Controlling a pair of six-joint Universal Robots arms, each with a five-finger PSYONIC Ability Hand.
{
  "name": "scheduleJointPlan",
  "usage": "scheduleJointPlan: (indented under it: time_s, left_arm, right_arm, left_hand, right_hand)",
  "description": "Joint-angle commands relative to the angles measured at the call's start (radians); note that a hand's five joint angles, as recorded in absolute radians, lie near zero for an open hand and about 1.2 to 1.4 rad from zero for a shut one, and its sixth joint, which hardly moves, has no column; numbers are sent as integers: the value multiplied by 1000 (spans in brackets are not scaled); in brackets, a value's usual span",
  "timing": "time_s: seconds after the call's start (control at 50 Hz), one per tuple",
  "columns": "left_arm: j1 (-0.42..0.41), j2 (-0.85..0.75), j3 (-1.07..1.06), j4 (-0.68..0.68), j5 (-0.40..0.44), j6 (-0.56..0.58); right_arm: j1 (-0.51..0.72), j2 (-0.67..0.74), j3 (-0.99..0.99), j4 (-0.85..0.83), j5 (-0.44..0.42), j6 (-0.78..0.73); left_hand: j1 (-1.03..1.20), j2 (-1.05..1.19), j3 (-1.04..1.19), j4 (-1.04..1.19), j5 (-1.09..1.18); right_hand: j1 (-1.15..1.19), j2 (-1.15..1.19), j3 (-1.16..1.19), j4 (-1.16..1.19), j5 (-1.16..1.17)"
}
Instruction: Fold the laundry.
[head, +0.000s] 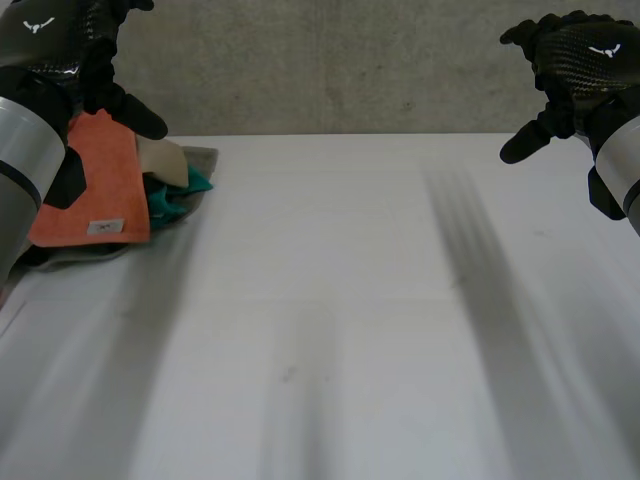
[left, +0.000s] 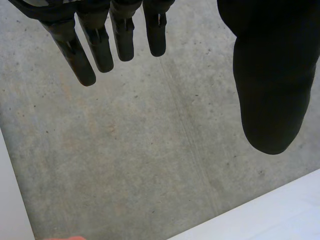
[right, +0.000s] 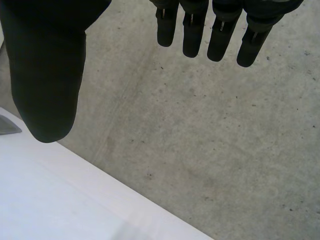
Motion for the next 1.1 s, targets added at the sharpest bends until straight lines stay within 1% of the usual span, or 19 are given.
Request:
scheduleJointPlan:
  time_s: [0.02, 0.24, 0.32, 0.34, 0.4, 0.44, 0.54, 0.64, 0.68, 0.72, 0.74, 0.76, 0.8, 0.84, 0.92, 0.98, 1.06, 1.08, 1.1]
  left_arm:
    - [1, 5, 4, 0, 1, -1]
    - [16, -22, 54, 1, -1, 0]
    - [84, -171, 160, 17, -2, 19]
    - [122, -242, 215, 27, -1, 46]
    - [177, -345, 298, 38, 4, 106]
    - [225, -447, 373, 44, 10, 178]
    - [268, -680, 508, 119, 12, 357]
    - [306, -849, 581, 211, 5, 460]
    - [341, -909, 605, 242, 4, 484]
    - [355, -944, 619, 260, 10, 490]
    - [354, -953, 627, 271, 10, 490]
    - [352, -950, 628, 283, 4, 490]
    - [345, -943, 622, 303, -1, 491]
    - [311, -866, 605, 329, -5, 488]
    - [239, -615, 520, 394, 2, 476]
    - [191, -496, 484, 445, 2, 461]
    - [69, -374, 450, 438, 4, 381]
    - [15, -334, 420, 422, 4, 334]
    - [-11, -317, 400, 408, 4, 307]
  right_arm:
    - [-3, 0, 0, 0, -2, -2]
    - [-24, -1, -2, 0, -11, -3]
    - [-29, 0, -2, 0, -17, -3]
    - [-29, 0, -2, 2, -19, -3]
    - [-27, 0, -2, 5, -19, -5]
    - [-27, 3, 0, 6, -19, -6]
    - [-26, 15, 9, 6, -23, -6]
    - [-22, 22, 17, 5, -23, -8]
    - [-22, 29, 18, 6, -23, -10]
    - [-21, 35, 18, 6, -23, -10]
    - [-22, 38, 20, 5, -22, -11]
    - [-22, 41, 20, 5, -23, -13]
    - [-22, 45, 18, 5, -22, -14]
    - [-24, 48, 17, 5, -23, -14]
    - [-24, 46, 15, 5, -23, -14]
    - [-24, 46, 15, 5, -23, -14]
    - [-26, 45, 14, 5, -23, -14]
    - [-26, 45, 11, 5, -23, -14]
    - [-27, 45, 9, 5, -22, -14]
  left_hand:
    - [-104, -106, -106, -106, -101]
    - [-104, -106, -106, -106, -101]
    - [-98, -100, -99, -99, -95]
    - [-100, -103, -102, -102, -97]
    - [-100, -103, -102, -102, -97]
    - [-100, -103, -102, -102, -97]
    - [-98, -100, -99, -99, -95]
    - [-95, -97, -96, -96, -92]
    - [-45, -47, -46, -47, -42]
    - [186, 184, 185, 184, 189]
    - [667, 665, 665, 665, 670]
    - [1113, 1111, 1111, 1111, 1116]
    - [1118, 1115, 1116, 1116, 1121]
    - [1118, 1115, 1116, 1116, 1121]
    - [1118, 1115, 1116, 1116, 1121]
    - [1118, 1115, 1116, 1116, 1121]
    - [1118, 1115, 1116, 1116, 1121]
    - [1118, 1115, 1116, 1116, 1121]
    - [1118, 1115, 1116, 1116, 1121]
  right_hand:
    - [-97, -97, -106, -107, -97]
    - [-97, -97, -106, -107, -97]
    - [-97, -97, -106, -107, -97]
    - [-97, -97, -106, -107, -97]
    - [-97, -97, -106, -107, -97]
    - [-97, -97, -106, -107, -97]
    - [-97, -97, -106, -107, -97]
    - [-97, -97, -106, -107, -97]
    - [-97, -97, -106, -107, -97]
    - [-97, -97, -106, -107, -97]
    - [-97, -97, -106, -107, -97]
    - [-97, -97, -106, -107, -97]
    - [-97, -97, -106, -107, -97]
    - [-97, -97, -106, -107, -97]
    - [-97, -97, -106, -107, -97]
    - [-97, -97, -106, -107, -97]
    - [-97, -97, -106, -107, -97]
    - [-97, -97, -106, -107, -97]
    - [-97, -97, -106, -107, -97]
